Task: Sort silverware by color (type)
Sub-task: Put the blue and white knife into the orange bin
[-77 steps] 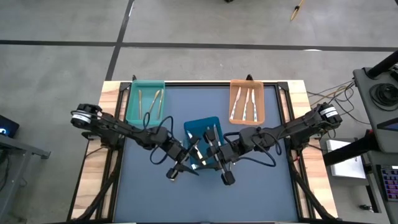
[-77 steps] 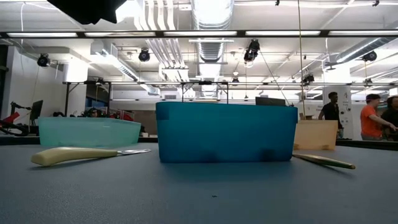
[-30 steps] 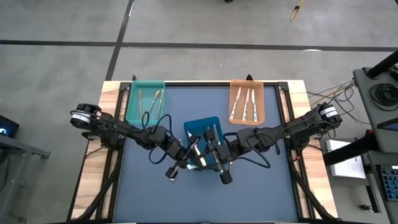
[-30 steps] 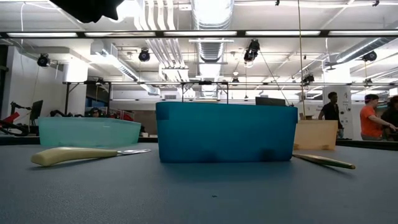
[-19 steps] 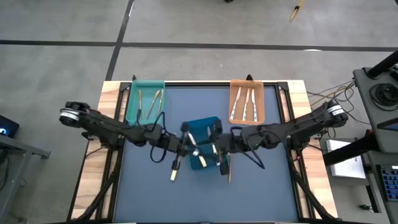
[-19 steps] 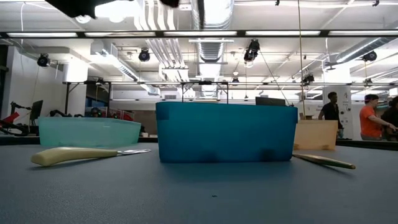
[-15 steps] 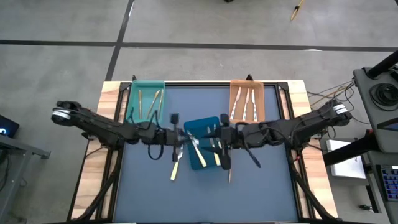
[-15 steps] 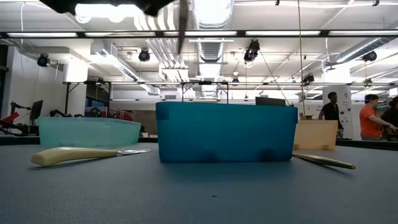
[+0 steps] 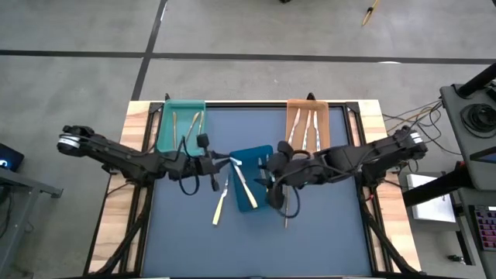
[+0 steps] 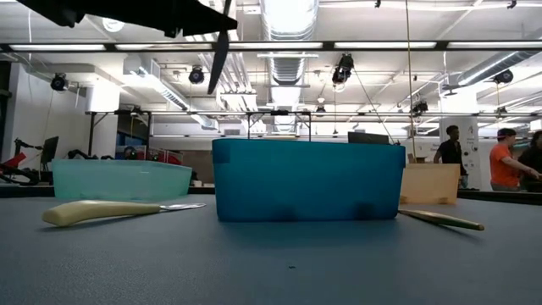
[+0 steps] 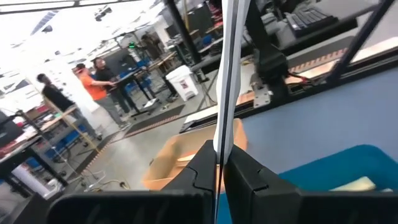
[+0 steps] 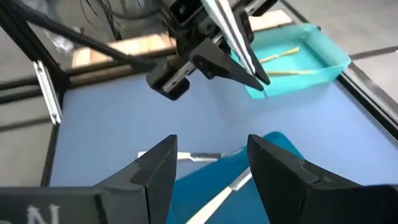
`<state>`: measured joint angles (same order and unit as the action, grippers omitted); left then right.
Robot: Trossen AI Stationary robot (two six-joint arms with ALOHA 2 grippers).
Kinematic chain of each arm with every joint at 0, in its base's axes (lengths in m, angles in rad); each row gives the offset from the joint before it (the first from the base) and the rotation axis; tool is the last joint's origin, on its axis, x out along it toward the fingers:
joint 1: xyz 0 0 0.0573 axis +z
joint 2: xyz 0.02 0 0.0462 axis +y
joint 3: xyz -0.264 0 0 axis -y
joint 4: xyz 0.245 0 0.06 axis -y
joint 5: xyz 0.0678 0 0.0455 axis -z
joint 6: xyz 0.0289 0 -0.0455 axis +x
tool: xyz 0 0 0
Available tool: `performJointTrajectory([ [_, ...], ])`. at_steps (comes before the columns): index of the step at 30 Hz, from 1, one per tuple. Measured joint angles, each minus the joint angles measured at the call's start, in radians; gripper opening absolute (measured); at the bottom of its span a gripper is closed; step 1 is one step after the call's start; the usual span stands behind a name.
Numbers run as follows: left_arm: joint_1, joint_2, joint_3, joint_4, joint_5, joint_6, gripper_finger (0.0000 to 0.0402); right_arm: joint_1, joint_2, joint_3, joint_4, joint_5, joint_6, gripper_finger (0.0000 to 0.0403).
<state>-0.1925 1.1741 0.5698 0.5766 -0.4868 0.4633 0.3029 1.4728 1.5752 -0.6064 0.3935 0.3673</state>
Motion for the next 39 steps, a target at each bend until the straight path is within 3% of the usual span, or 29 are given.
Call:
performJointTrajectory([
  [9,-0.002,0.082,0.039,-0.001,0.078,0.000,0.0000,0.000,0.251,0.428,-0.342,0.001,0.005,0.0185],
  [17,-0.006,0.099,0.056,-0.005,0.113,-0.013,0.0000,0.000,0.398,0.766,-0.604,0.051,0.045,0.0185],
  [30,-0.007,0.095,0.056,0.027,0.159,-0.036,0.0000,0.000,0.408,0.773,-0.581,0.045,-0.074,0.0184],
  [39,-0.007,0.126,0.057,0.060,0.174,-0.039,0.0000,0.000,0.408,0.773,-0.542,0.045,-0.094,0.0160],
])
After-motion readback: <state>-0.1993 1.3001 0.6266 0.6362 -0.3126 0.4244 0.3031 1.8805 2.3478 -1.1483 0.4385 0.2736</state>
